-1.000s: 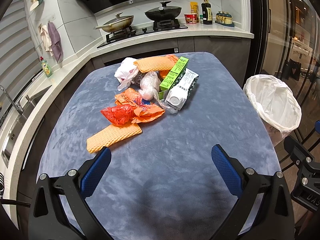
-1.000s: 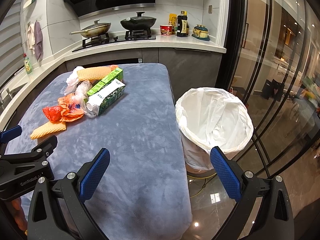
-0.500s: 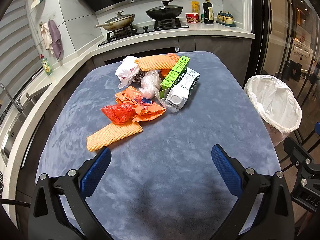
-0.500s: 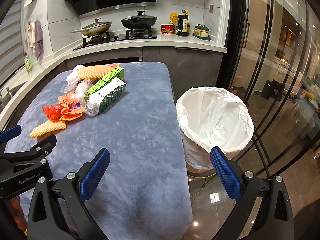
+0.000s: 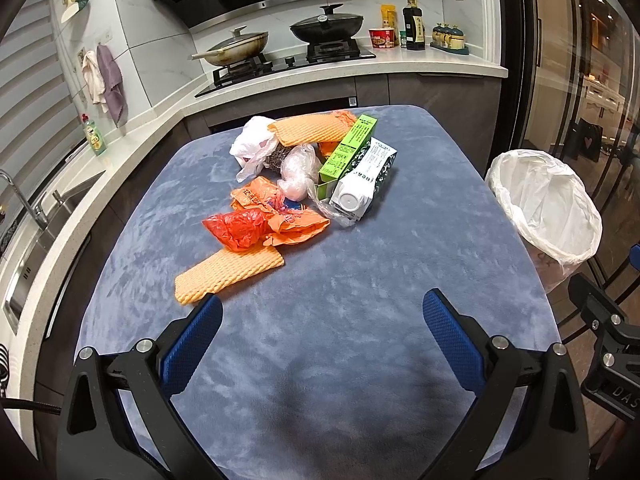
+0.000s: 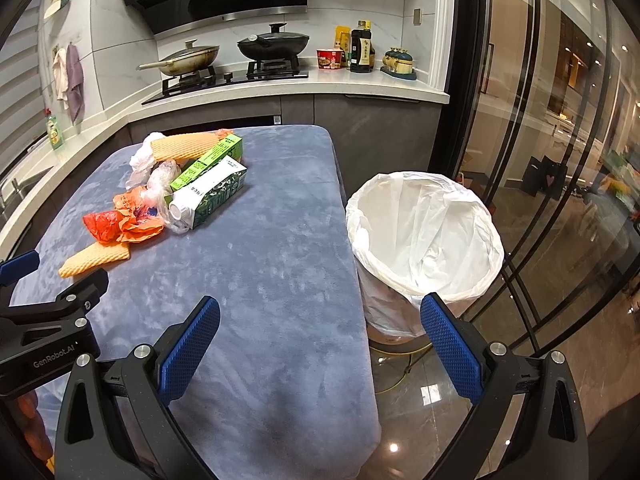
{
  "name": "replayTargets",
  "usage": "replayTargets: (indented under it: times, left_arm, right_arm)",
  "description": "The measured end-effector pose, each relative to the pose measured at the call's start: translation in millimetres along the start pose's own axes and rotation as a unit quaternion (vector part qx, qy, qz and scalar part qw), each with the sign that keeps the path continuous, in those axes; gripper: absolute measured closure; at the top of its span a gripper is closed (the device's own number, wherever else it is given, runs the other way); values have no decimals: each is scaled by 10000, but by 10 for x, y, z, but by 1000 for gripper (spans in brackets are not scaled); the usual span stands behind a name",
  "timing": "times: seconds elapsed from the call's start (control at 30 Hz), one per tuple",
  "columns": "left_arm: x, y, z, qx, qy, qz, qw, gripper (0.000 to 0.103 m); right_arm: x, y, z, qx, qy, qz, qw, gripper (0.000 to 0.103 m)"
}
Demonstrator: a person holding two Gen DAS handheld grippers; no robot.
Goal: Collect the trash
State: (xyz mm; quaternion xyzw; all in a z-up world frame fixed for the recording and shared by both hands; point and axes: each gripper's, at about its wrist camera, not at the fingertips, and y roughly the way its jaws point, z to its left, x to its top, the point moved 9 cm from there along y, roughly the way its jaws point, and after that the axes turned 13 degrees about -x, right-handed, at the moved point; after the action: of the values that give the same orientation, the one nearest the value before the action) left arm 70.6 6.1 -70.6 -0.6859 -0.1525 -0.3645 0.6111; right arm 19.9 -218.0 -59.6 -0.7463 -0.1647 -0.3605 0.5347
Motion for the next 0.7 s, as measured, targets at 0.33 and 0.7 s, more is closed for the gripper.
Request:
replayTargets:
  times: [0.33,0.7]
  left_arm:
    - [14,-23,-13,-9,10,-9,10000,7]
    - [15,-27,-16,-6,12,-9,10000,7]
  right_arm:
    - [8,-13,-31,-20,44,-13,10000,7]
    - [9,-12,-31,-24,49,-16,10000,7]
